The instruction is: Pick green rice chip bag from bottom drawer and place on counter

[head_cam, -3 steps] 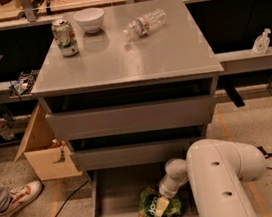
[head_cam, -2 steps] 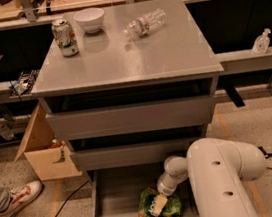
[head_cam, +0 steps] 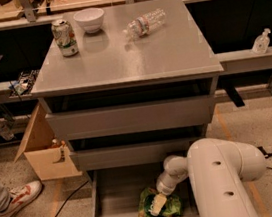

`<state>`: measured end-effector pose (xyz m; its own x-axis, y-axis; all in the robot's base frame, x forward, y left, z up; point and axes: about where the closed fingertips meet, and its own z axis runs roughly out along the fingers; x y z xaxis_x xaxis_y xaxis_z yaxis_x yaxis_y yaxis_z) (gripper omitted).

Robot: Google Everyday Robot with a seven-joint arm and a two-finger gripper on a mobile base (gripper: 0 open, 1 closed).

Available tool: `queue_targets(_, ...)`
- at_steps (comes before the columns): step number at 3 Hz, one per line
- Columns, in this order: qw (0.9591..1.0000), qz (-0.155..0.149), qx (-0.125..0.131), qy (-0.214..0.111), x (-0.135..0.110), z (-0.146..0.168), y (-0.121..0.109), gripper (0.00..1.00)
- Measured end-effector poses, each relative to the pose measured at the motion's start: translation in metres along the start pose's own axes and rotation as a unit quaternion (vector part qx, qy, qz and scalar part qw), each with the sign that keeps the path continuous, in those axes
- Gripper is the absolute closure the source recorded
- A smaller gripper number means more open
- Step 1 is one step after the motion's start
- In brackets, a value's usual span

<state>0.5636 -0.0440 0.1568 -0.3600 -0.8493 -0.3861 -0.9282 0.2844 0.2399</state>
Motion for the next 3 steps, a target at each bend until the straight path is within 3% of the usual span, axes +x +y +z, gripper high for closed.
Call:
queue_targets(1, 0.9997, -0.011, 0.013, 0.015, 0.023, 0.011, -0.011, 0.00)
queue_targets(3, 0.9998, -0.005, 0.003, 0.018, 0.034, 0.018, -0.007, 0.00)
